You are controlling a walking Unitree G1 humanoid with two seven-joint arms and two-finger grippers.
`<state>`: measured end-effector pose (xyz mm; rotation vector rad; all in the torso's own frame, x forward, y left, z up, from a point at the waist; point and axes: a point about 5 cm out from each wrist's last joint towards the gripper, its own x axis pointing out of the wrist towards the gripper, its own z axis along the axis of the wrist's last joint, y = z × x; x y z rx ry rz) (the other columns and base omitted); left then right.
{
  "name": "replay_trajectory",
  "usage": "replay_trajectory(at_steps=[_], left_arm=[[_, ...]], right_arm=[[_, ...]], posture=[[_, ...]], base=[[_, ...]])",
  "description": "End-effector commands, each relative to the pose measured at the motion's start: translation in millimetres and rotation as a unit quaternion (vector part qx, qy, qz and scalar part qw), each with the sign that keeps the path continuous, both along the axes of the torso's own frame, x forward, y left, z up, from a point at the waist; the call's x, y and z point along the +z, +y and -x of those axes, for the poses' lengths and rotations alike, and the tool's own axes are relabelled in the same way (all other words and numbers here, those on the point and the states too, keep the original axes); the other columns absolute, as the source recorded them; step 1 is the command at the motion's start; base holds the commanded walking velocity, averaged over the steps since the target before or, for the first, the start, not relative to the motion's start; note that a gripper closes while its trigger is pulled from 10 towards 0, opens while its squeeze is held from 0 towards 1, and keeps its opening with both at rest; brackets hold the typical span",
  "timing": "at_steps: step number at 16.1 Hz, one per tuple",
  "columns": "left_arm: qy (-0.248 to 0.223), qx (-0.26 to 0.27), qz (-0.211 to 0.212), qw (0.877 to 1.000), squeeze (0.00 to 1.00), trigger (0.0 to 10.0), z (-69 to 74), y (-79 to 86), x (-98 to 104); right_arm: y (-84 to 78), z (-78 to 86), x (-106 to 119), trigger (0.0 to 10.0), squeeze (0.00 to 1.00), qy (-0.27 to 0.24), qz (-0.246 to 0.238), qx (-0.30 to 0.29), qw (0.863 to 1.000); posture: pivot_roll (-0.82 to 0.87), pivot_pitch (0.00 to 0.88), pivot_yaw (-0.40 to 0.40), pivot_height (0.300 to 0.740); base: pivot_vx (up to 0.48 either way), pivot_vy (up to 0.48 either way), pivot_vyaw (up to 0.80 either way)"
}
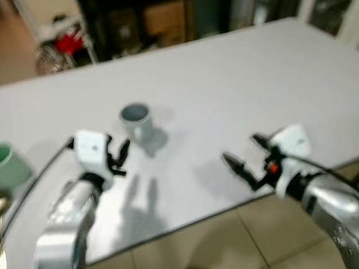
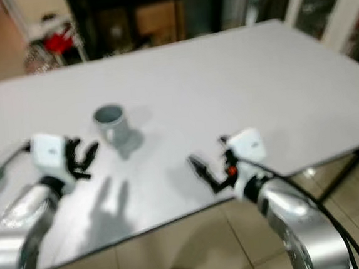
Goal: Setting the table
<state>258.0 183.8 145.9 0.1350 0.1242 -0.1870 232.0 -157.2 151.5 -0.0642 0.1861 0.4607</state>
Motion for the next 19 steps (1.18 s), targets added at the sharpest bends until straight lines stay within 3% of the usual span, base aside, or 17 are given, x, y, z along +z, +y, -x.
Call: replay_trajectory(at_steps=[1,4,7,12,15,19], left_arm=[[-0.010,0.008,-0.012,1.000,0.00,10.0,3.4,2.5,7],[-0.031,0.033,-0.025,0.999,0.00,10.0,5.5,-5.2,12],[-0.032,0.022,-0.020,0.999,0.00,10.0,14.5,-12.8,16],[-0.029,0.027,-0.013,0.999,0.00,10.0,5.7,-21.1,15],[-0.022,0.041,-0.019,0.999,0.00,10.0,7.9,-10.7,13],[-0.028,0.031,-0.008,0.999,0.00,10.0,1.1,-22.6,15]], right_arm=[[1.1,-1.4,4,10.0,0.00,-0.017,0.003,-0.015,1.000],[9.2,-2.1,3,10.0,0.00,-0.024,-0.002,-0.043,0.999],[13.0,-6.3,3,10.0,0.00,-0.034,0.020,-0.020,0.999],[10.5,-8.2,14,10.0,0.00,-0.052,0.008,-0.034,0.998],[14.1,-5.8,11,10.0,0.00,-0.040,-0.013,-0.030,0.999],[8.0,-10.8,15,10.0,0.00,-0.065,0.007,-0.059,0.996]], posture=[[0.05,0.000,0.054,0.740],[0.09,0.000,0.019,0.740],[0.11,0.000,0.024,0.740],[0.08,0.000,0.033,0.740],[0.07,0.000,0.041,0.740],[0.07,0.000,0.044,0.740]], base=[[0.000,0.000,0.80],[0.000,0.000,0.80],[0.000,0.000,0.80],[0.000,0.000,0.80],[0.000,0.000,0.80],[0.000,0.000,0.78]])
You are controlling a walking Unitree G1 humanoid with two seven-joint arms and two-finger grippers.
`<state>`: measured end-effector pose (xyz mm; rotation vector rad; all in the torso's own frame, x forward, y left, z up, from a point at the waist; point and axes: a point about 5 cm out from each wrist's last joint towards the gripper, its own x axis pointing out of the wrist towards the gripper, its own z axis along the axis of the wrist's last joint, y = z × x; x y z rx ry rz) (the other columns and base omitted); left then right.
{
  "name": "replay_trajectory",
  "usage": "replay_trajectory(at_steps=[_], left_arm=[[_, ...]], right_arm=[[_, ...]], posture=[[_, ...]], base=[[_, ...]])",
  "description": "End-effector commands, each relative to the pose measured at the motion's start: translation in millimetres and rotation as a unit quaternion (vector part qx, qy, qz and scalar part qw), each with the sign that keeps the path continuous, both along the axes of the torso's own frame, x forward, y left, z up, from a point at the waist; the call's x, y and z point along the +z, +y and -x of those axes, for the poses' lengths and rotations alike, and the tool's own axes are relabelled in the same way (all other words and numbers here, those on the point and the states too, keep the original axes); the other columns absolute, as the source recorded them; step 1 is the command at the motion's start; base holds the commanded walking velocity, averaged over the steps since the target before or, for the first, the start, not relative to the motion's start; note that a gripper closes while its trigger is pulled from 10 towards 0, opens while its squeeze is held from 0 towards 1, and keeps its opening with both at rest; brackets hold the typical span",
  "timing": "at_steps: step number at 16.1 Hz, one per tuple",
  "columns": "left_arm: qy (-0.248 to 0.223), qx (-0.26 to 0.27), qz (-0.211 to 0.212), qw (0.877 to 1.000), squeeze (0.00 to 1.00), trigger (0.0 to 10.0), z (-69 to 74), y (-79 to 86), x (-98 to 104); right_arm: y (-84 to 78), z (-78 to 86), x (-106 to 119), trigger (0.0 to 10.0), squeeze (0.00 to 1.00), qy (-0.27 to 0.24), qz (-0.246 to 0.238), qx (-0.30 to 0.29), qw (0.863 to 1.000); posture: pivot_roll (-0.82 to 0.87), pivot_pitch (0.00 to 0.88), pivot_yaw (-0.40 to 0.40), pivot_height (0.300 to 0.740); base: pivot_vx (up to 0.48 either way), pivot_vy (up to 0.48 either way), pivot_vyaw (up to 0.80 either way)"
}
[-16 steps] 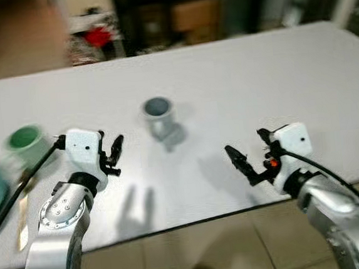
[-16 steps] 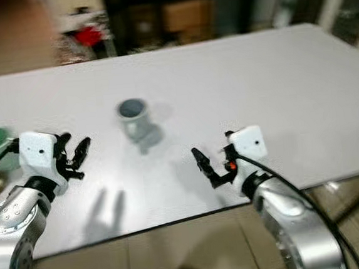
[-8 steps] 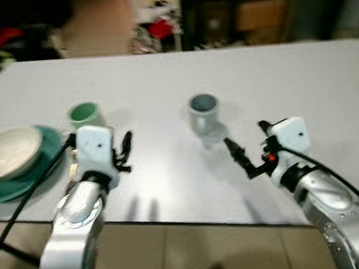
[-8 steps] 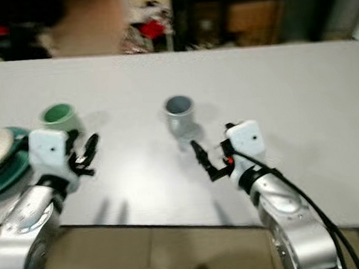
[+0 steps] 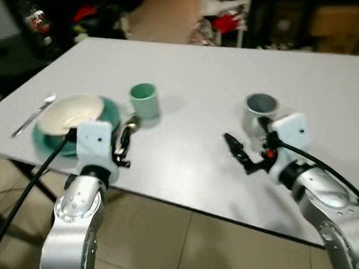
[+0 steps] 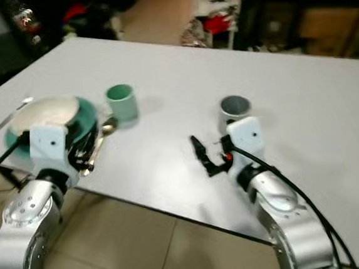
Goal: Setting the table
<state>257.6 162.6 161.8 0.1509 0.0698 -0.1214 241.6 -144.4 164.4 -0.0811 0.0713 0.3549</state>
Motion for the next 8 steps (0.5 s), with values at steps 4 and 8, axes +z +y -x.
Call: replay_trajectory(at_steps=[4,8], left_arm=[[-0.002,0.007,-0.001,1.000,0.00,10.0,1.3,1.2,0.1],[0.000,0.002,0.000,1.000,0.00,10.0,-1.3,-1.3,-1.8]], right_arm=[[-0.1,-2.8,-1.3,10.0,0.00,0.001,0.006,-0.002,1.000],[-5.0,2.8,-5.5,10.0,0.00,0.013,0.004,-0.021,1.000]], posture=[[0.06,0.000,0.044,0.740],[0.07,0.000,0.053,0.740]], base=[[0.000,0.000,0.69],[0.000,0.000,0.80]])
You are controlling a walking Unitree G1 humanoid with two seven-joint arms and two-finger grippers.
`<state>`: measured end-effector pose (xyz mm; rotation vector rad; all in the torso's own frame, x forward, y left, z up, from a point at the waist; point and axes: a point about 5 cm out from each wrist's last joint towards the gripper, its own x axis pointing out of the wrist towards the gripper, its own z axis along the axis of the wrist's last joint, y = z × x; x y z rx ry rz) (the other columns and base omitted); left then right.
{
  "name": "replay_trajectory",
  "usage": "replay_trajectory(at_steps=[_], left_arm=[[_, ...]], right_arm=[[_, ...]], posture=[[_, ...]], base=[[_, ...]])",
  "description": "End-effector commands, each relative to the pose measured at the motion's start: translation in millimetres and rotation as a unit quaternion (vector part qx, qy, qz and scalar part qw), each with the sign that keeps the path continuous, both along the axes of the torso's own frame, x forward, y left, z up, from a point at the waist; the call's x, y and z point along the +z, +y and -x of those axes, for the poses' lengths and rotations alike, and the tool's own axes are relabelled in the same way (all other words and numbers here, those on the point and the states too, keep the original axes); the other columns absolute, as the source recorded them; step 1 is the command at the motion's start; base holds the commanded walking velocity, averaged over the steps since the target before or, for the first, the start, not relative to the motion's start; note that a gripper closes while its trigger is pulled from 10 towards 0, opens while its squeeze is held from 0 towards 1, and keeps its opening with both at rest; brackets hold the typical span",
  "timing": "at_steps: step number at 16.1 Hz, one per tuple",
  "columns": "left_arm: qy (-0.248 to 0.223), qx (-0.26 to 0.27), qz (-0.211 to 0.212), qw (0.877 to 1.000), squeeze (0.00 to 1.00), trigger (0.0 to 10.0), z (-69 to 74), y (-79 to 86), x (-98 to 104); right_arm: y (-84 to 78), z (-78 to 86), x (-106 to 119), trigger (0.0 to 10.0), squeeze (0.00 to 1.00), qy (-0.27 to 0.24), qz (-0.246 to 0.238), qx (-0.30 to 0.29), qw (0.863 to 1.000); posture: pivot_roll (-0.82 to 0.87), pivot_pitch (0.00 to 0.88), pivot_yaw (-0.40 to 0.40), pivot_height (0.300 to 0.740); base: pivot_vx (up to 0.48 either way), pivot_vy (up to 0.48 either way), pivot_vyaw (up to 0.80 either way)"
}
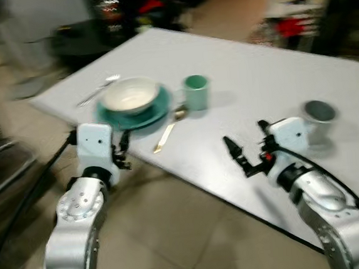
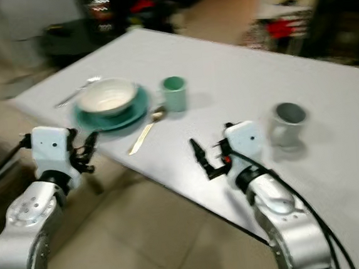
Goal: Setting the table
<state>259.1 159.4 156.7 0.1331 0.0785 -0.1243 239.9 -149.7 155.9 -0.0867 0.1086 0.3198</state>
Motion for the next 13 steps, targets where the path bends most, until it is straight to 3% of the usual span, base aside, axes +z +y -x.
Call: replay_trajectory(at_steps=[1,3,7,10,13], left_arm=[[-0.005,0.001,-0.016,1.000,0.00,10.0,3.2,3.3,4],[0.001,0.003,-0.015,1.000,0.00,10.0,5.5,8.4,2],[0.005,-0.003,-0.005,1.000,0.00,10.0,-0.5,4.6,0],[0.009,-0.005,-0.010,1.000,0.00,10.0,7.1,7.0,1],[0.018,-0.018,-0.011,1.000,0.00,10.0,0.7,2.0,-6]], right_arm=[[1.8,1.7,1,10.0,0.00,0.000,-0.006,-0.001,1.000],[6.4,4.6,-3,10.0,0.00,0.008,-0.019,-0.002,1.000],[-3.4,4.4,-11,10.0,0.00,0.030,-0.025,-0.046,0.998],[-3.1,-0.4,-16,10.0,0.00,0.032,-0.016,-0.067,0.997],[-3.5,1.6,-10,10.0,0.00,0.013,0.001,-0.061,0.998]], posture=[[0.08,0.000,0.053,0.740],[0.06,0.000,0.071,0.740],[0.06,0.000,0.069,0.740],[0.09,0.000,0.060,0.740],[0.06,0.000,0.078,0.740]], base=[[0.000,0.000,0.80],[0.000,0.000,0.80],[0.000,0.000,0.00],[0.000,0.289,0.00],[0.000,0.363,0.00]])
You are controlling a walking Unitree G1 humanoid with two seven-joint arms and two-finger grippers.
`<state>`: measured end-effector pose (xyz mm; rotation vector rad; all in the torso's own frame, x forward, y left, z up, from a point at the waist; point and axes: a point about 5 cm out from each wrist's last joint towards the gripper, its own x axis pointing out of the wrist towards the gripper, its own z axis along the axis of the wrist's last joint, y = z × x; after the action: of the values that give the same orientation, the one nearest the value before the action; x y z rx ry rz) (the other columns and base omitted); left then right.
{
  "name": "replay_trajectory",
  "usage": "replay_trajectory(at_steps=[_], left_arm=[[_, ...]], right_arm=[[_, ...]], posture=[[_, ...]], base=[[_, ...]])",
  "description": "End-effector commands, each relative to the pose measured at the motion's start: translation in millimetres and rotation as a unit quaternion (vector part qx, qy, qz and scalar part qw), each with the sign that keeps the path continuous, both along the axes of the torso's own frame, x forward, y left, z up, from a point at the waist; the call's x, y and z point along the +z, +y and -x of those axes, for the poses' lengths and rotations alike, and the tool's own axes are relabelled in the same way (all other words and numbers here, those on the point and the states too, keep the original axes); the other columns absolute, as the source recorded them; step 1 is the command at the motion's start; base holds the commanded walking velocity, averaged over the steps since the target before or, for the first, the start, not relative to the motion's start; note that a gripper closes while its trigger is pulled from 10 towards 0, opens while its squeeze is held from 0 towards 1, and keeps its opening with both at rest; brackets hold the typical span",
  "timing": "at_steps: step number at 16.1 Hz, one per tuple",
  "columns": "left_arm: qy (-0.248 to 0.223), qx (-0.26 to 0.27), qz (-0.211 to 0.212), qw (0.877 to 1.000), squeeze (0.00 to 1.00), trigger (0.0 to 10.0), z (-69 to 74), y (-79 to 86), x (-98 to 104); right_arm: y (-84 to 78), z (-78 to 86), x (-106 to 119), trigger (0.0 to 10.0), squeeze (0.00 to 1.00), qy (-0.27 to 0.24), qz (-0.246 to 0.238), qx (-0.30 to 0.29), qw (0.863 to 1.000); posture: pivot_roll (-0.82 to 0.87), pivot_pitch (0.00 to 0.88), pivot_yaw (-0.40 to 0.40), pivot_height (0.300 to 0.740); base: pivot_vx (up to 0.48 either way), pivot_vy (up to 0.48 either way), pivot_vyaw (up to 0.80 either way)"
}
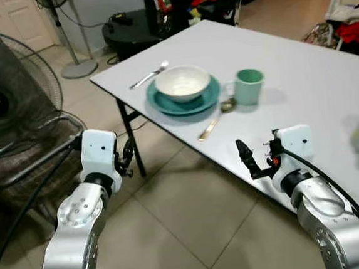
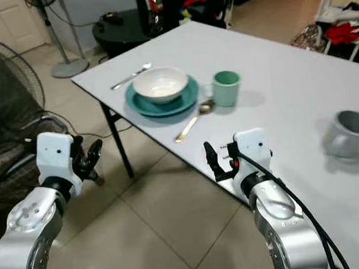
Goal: Setting the table
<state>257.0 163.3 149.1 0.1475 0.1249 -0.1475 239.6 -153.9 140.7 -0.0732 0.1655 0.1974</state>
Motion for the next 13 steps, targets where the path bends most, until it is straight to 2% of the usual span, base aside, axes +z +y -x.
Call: replay_trajectory(at_steps=[1,5,8,13], left_arm=[[-0.008,-0.008,0.002,1.000,0.00,10.0,-1.6,-5.8,3],[-0.011,0.007,-0.001,1.000,0.00,10.0,2.6,-1.5,4],[-0.013,0.007,-0.001,1.000,0.00,10.0,-0.8,-1.9,5],[-0.011,0.015,-0.012,1.000,0.00,10.0,2.6,5.6,6]], right_arm=[[0.2,0.3,6,10.0,0.00,-0.014,0.002,0.009,1.000],[6.8,-6.2,8,10.0,0.00,-0.018,0.000,0.037,0.999],[2.7,-7.4,11,10.0,0.00,-0.021,-0.007,0.030,0.999],[10.0,-8.9,6,10.0,0.00,-0.015,-0.011,0.051,0.999]], posture=[[0.06,0.000,0.072,0.740],[0.08,0.000,0.041,0.740],[0.09,0.000,0.046,0.740],[0.09,0.000,0.049,0.740]], base=[[0.000,0.368,0.00],[0.000,0.364,0.11],[0.000,0.366,0.80],[0.000,0.366,0.80]])
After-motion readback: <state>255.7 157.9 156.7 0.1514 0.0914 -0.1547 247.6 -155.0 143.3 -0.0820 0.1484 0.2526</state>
